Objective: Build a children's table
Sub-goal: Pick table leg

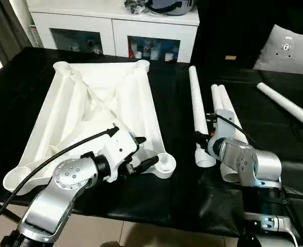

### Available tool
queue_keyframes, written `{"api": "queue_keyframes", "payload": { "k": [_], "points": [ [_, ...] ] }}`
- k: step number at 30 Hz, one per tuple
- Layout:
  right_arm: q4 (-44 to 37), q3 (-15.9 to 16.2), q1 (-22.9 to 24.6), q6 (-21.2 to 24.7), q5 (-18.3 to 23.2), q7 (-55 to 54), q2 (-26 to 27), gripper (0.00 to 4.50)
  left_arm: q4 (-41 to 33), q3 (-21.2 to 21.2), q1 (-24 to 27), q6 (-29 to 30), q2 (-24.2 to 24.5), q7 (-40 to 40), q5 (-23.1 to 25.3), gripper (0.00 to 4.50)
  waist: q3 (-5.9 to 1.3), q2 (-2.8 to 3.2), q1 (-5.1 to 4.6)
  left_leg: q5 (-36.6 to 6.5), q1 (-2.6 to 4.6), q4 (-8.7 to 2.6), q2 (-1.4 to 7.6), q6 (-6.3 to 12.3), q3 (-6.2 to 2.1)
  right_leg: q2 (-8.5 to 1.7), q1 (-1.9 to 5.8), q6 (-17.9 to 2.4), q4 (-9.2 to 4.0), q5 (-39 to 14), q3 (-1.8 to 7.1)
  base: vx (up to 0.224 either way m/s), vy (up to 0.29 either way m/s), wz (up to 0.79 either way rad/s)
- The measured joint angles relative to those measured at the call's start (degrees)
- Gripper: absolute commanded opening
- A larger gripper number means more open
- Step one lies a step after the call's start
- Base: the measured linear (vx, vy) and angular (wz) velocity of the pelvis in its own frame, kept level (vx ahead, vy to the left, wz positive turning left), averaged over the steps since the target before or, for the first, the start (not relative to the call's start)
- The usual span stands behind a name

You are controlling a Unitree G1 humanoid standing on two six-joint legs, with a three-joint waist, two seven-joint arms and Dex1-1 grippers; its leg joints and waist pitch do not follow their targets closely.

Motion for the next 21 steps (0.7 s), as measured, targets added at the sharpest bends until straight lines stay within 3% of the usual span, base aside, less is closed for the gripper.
{"api": "queue_keyframes", "payload": {
  "k": [12,21],
  "points": [
    [-1.1,1.7,1.8,-3.9,0.0,1.0,0.0,1.91,0.0,0.0,0.0,0.0,-0.6,1.6,0.6,3.17,0.03,0.04,-0.01,0.0,-0.06,-0.03,0.0,0.02,0.01,0.0,-0.07,0.0,-0.03,0.0,-0.01,0.0,0.0,0.0],
    [-1.2,3.3,3.0,-7.6,-0.6,1.3,0.0,1.91,3.0,0.4,-1.2,-1.0,-2.1,6.4,3.8,3.17,0.04,0.06,0.0,0.0,-0.08,-0.04,0.01,0.02,0.0,0.01,-0.08,0.0,-0.05,0.0,-0.01,0.0,0.0,0.0]
  ]
}}
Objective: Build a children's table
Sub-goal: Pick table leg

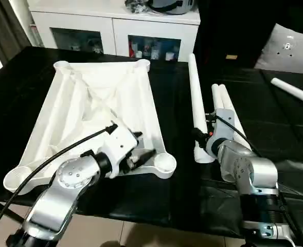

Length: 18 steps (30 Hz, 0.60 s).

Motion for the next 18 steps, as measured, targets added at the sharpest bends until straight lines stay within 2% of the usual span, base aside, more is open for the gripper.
{"api": "queue_keyframes", "payload": {
  "k": [5,9,12,18],
  "points": [
    [-2.6,0.0,2.8,-4.8,0.7,1.6,0.7,1.91,1.1,0.9,-0.1,-1.2,-2.4,3.8,1.0,3.17,0.02,-0.03,0.03,0.0,-0.09,0.0,0.0,0.03,0.01,0.0,-0.05,0.0,-0.05,0.0,0.0,0.0,0.0,0.0],
    [-4.0,0.1,3.3,-7.8,1.7,2.1,1.8,1.9,3.0,2.6,-0.8,-3.0,-5.0,8.2,1.8,3.17,0.02,-0.03,-0.06,0.0,-0.09,0.0,0.02,0.05,0.0,0.0,-0.07,0.0,-0.04,0.0,-0.01,0.0,0.0,0.0],
    [-5.4,-0.1,3.5,-9.2,2.2,2.1,3.1,1.89,3.8,4.0,-1.0,-4.0,-7.0,11.8,2.5,3.17,0.02,-0.03,-0.12,0.0,-0.09,0.0,0.03,0.06,0.0,0.01,-0.07,0.0,-0.04,0.0,-0.01,0.0,0.0,0.0],
    [-7.7,0.6,5.3,-11.8,3.3,2.4,4.2,1.89,4.6,4.3,-1.0,-5.0,-8.4,13.2,2.5,3.17,0.09,0.15,0.07,0.0,-0.26,0.01,0.03,0.09,0.0,0.01,-0.17,0.0,-0.08,0.0,-0.02,0.0,0.0,0.0]
  ]
}}
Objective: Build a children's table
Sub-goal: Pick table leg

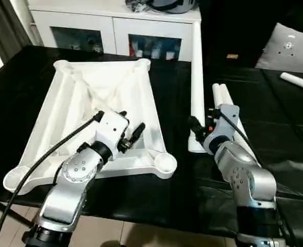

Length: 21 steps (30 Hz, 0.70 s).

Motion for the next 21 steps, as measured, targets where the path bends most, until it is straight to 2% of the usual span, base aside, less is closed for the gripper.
{"api": "queue_keyframes", "payload": {
  "k": [5,10,15,21],
  "points": [
    [-1.3,0.8,0.9,-2.7,0.0,1.1,0.2,1.89,1.4,0.0,-0.5,-0.5,-2.2,1.4,0.2,3.17,0.17,0.32,-0.02,0.0,-0.04,0.01,0.0,0.0,0.0,0.0,-0.03,0.0,0.0,0.0,-0.01,0.0,0.0,0.0],
    [-2.0,1.7,2.1,-5.6,-0.3,1.1,0.0,1.89,2.1,0.0,-3.3,-1.6,-2.8,2.3,0.3,3.17,0.17,0.66,-0.06,0.0,-0.06,0.0,0.01,0.0,-0.01,0.0,-0.03,0.0,0.01,0.0,-0.02,0.0,0.0,0.0],
    [-2.5,1.6,4.2,-4.8,0.1,2.0,-0.6,1.89,2.6,0.0,-2.9,-2.1,-3.4,2.7,0.5,3.17,0.18,0.66,-0.14,0.0,-0.13,0.01,0.02,0.03,-0.01,0.01,-0.08,0.0,0.0,0.0,-0.02,0.0,0.0,0.0],
    [-2.3,1.7,4.1,-5.2,0.7,2.5,-0.6,1.89,2.6,0.0,-2.0,-2.4,-3.7,3.6,0.9,3.17,0.23,0.48,-0.08,0.0,-0.13,0.01,0.03,0.1,0.0,0.01,-0.09,0.0,0.02,0.0,-0.03,0.0,0.0,0.0]
  ]
}}
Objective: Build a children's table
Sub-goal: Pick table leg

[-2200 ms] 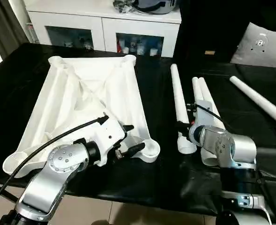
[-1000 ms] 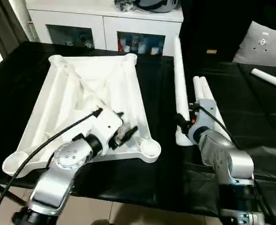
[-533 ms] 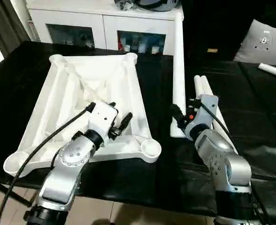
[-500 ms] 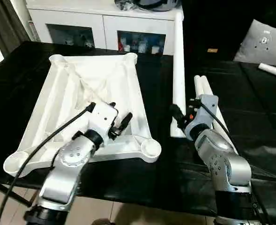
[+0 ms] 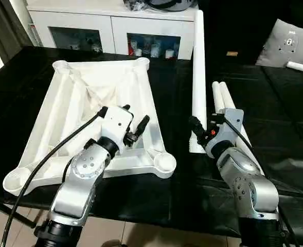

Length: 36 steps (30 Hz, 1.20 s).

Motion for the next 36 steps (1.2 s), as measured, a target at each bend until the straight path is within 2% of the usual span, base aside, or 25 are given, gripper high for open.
{"api": "queue_keyframes", "payload": {
  "k": [9,13,22,31,33,35,36],
  "points": [
    [0.2,1.7,-0.2,-0.2,0.2,0.9,0.0,1.89,0.0,1.1,0.0,0.0,0.1,0.2,0.0,3.17,0.0,-0.02,0.04,0.0,-0.19,0.02,0.0,0.11,0.0,0.0,-0.16,0.0,0.0,0.0,-0.01,0.0,0.0,0.0],
    [0.6,1.8,-0.6,-1.0,-0.2,0.9,-0.4,1.89,0.1,1.2,-0.1,-0.1,0.3,0.2,0.0,3.17,0.0,-0.01,0.07,0.2,-0.6,0.07,0.0,0.27,0.0,0.0,-0.54,0.0,0.06,0.1,-0.01,0.0,0.0,0.0],
    [0.6,2.1,-0.6,-1.4,-0.2,0.9,-0.8,1.89,0.7,1.8,-0.4,-0.1,0.4,0.0,-0.2,3.17,0.0,0.0,0.05,0.3,-0.59,0.08,0.0,0.4,0.0,0.0,-0.56,0.0,0.06,0.4,-0.01,0.0,0.0,0.0],
    [0.9,2.1,-1.5,-3.3,0.4,2.1,-1.2,1.89,-0.2,5.2,-1.8,6.5,-1.4,-0.9,-6.1,3.17,0.0,0.0,0.07,0.6,-0.59,0.08,0.0,0.53,0.02,0.0,-0.57,0.0,0.06,0.6,0.0,0.0,0.0,0.0],
    [0.8,2.2,-1.5,-3.6,0.5,3.1,-1.3,1.89,-0.3,5.1,-1.8,6.0,-0.9,-2.3,-6.9,3.52,0.0,0.0,0.07,0.6,-0.61,0.08,0.0,0.53,0.02,0.0,-0.57,0.0,0.05,0.6,0.0,0.0,0.0,0.0],
    [0.8,2.3,-1.5,-3.7,0.5,3.3,-1.4,1.89,-0.3,4.9,-1.8,4.5,-0.6,-2.6,-6.8,3.52,0.0,0.0,0.06,0.6,-0.61,0.08,0.0,0.53,0.02,0.0,-0.57,0.0,0.04,0.6,0.0,0.0,0.0,0.0],
    [0.8,2.3,-1.5,-3.7,0.5,3.3,-1.5,1.89,-0.3,4.9,-1.9,3.9,-0.6,-2.6,-6.8,3.71,0.0,0.0,0.06,0.6,-0.62,0.08,0.0,0.53,0.02,0.0,-0.57,0.0,0.03,0.6,0.0,0.0,0.0,0.0]
  ]
}}
